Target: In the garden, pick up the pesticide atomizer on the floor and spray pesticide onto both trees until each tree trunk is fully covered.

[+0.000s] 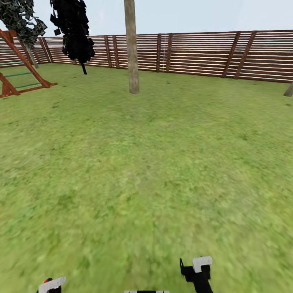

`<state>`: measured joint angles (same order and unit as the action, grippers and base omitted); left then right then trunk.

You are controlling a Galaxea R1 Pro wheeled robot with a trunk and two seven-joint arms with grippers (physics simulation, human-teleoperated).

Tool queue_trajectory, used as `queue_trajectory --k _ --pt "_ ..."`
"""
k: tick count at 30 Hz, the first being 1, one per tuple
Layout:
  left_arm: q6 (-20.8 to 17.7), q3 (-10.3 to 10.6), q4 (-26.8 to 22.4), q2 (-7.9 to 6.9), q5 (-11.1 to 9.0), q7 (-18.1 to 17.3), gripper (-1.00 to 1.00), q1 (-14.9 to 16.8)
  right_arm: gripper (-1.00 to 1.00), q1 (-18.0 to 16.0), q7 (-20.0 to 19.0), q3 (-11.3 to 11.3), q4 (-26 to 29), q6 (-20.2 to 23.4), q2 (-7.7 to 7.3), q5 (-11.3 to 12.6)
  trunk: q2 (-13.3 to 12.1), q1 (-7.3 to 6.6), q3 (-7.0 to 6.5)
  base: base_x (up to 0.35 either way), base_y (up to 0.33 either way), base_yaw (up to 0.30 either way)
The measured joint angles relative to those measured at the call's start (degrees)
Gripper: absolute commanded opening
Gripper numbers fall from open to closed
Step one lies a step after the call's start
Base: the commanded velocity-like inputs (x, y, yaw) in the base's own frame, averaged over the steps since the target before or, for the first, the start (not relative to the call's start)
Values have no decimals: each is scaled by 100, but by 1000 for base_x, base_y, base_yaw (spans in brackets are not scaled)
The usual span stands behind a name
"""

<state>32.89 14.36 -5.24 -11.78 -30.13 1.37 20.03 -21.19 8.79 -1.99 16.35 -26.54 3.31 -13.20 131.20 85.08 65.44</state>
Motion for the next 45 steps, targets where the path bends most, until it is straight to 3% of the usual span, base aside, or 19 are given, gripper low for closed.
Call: queue_trajectory --k 3,5,6,9,15,23,30,45 --pt "-22 109 -373 99 33 -6 -100 1 100 1 -7 10 88 -10 -5 -2 0 0 0 344 0 0" --pt "-34 597 -423 348 194 11 -100 -5 100 1 -2 20 75 -202 -6 -13 0 0 1 344 0 0" --pt "-43 822 -410 398 284 34 -100 -7 100 1 -2 22 71 -262 -3 -13 0 0 1 344 0 0" --pt "-45 1016 -353 411 332 69 -100 -8 100 1 -7 30 59 -315 2 -8 0 0 1 344 0 0" --pt "-37 1011 -140 321 313 85 -100 -8 100 1 -14 34 -127 -325 10 -7 0 0 1 344 0 0" --pt "-37 1009 -135 317 314 92 -100 -8 100 1 -28 59 -142 -325 8 -40 0 0 1 344 0 0" --pt "-37 842 -135 317 314 93 -100 -8 100 1 -26 59 -141 -325 10 -42 0 0 1 344 0 0" --pt "-37 833 -135 317 314 99 -100 -8 100 1 -26 58 -142 -325 3 -34 0 0 1 344 0 103"
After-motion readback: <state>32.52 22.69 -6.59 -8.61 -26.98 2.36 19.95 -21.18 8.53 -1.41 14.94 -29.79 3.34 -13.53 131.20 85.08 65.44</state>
